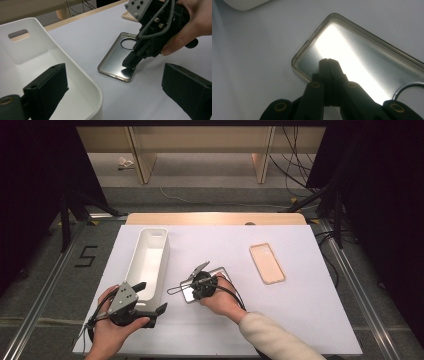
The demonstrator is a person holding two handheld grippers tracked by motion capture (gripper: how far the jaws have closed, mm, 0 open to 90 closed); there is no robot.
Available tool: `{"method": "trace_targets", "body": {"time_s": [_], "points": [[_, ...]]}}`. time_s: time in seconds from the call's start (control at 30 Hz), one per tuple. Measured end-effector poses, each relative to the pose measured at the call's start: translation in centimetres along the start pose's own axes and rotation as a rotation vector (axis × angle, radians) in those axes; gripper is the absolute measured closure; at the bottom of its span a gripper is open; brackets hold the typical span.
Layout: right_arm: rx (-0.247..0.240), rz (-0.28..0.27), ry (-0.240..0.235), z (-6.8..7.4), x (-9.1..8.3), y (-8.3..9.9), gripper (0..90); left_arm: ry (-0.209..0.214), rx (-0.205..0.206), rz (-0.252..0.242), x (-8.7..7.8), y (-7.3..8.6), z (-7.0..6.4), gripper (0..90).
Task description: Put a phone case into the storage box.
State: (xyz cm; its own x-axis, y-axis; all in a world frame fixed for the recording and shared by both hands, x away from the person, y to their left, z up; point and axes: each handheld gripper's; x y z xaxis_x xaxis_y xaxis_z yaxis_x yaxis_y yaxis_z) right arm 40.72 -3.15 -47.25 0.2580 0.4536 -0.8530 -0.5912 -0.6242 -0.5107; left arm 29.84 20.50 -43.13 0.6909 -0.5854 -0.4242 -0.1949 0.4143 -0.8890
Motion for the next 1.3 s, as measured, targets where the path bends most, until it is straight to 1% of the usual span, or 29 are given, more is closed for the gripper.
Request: {"method": "trace_targets", "body": {"time_s": [0.1,0.13,0.27,0.47,0.57,0.6,0.67,0.7,0.73,0.77,0.8,0.9,0.93,1.0,1.03,1.23,1.3], "points": [[-0.022,0.013,-0.005,0.0,-0.3,0.3,90.0,-0.001,-0.002,0.000,0.0,0.0,0.0,6.0],[-0.025,0.025,-0.004,0.0,-0.4,0.4,90.0,-0.002,0.000,-0.001,0.0,0.0,0.0,5.9],[-0.031,0.050,-0.010,-0.1,-0.9,0.9,90.0,-0.002,-0.003,-0.002,0.0,0.0,0.0,5.9],[-0.038,0.072,-0.013,-0.3,-1.6,1.6,90.0,-0.002,-0.001,-0.002,-0.1,0.0,0.0,5.9],[-0.051,0.086,-0.009,-0.6,-2.3,2.1,90.0,-0.001,0.001,-0.002,-0.1,0.0,0.0,5.9],[-0.051,0.086,-0.009,-0.6,-2.3,2.1,90.0,-0.002,0.001,-0.003,-0.1,0.0,0.0,5.9],[-0.057,0.090,0.000,-1.0,-2.8,2.5,90.0,-0.002,0.001,-0.004,-0.1,0.0,0.0,5.9],[-0.057,0.090,0.000,-1.0,-2.8,2.5,90.0,-0.001,0.000,-0.003,-0.1,0.0,0.0,5.9],[-0.055,0.100,0.003,-1.3,-3.2,2.8,90.0,-0.001,0.001,-0.002,-0.1,0.0,-0.1,5.9],[-0.055,0.100,0.003,-1.3,-3.2,2.8,90.0,-0.001,0.001,-0.002,-0.1,0.0,-0.1,5.9],[-0.054,0.104,0.007,-1.7,-3.5,3.2,90.0,0.000,0.003,-0.001,-0.1,0.0,-0.1,5.9],[-0.052,0.109,0.013,-1.9,-3.7,3.4,90.0,-0.001,0.003,0.001,0.0,0.0,-0.1,5.9],[-0.053,0.107,0.016,-2.2,-3.8,3.6,90.0,-0.001,0.003,0.001,-0.1,0.0,-0.1,5.9],[-0.053,0.110,0.016,-2.3,-3.9,3.7,90.0,-0.002,0.004,0.001,-0.1,0.0,-0.1,6.0],[-0.055,0.114,0.027,-2.6,-4.1,3.9,90.0,-0.001,0.004,0.001,-0.1,0.0,-0.1,5.9],[-0.049,0.120,0.039,-3.2,-4.4,4.2,90.0,0.000,0.006,0.003,0.0,0.0,-0.1,5.9],[-0.041,0.121,0.039,-3.4,-4.5,4.3,90.0,-0.001,0.005,0.002,-0.1,0.0,-0.1,5.9]]}}
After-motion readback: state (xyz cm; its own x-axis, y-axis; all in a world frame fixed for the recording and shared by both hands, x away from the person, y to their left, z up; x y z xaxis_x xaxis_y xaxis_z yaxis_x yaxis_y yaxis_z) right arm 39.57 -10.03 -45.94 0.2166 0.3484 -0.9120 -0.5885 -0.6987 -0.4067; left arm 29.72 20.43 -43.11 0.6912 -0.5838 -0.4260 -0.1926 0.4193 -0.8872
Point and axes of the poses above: each handheld gripper's, and its own axes: x roughly forward along the jaws, y roughly out of its underside, z roughly to its left, and after that the axes turned 10 degrees about x, right-handed
